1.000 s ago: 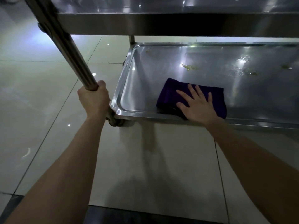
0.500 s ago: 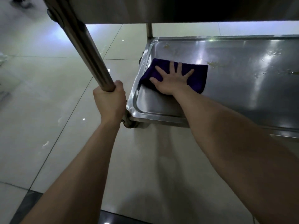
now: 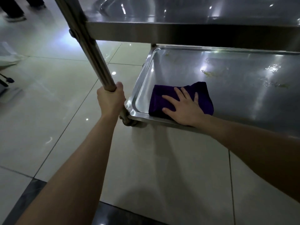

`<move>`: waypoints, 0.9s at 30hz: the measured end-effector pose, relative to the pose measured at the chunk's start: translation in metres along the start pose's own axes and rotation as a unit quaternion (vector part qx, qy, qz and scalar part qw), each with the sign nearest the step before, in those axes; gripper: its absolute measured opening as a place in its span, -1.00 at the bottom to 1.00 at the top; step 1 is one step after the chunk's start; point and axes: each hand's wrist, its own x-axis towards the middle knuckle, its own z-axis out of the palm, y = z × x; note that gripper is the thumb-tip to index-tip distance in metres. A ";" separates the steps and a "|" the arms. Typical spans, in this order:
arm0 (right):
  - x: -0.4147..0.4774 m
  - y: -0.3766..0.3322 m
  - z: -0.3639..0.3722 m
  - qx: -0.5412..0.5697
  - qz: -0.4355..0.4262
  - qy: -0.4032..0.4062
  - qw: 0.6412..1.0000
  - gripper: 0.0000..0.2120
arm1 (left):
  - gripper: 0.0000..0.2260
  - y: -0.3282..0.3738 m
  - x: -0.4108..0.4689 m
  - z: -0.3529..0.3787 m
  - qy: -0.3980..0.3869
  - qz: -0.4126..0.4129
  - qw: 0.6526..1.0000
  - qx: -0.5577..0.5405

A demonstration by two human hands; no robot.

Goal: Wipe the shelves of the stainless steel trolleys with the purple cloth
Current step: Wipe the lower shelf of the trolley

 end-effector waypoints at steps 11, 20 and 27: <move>-0.130 0.168 -0.018 0.051 0.164 0.047 0.984 -0.32 | -0.39 0.001 -0.062 0.036 0.221 0.135 0.964 0.065; -0.122 0.155 -0.005 0.033 0.177 0.097 0.979 -0.09 | 0.37 0.037 -0.111 0.153 -0.396 0.223 0.721 0.523; -0.105 0.163 -0.004 0.030 0.175 0.096 0.979 -0.15 | 0.57 0.042 -0.088 0.172 -0.447 0.165 0.632 0.611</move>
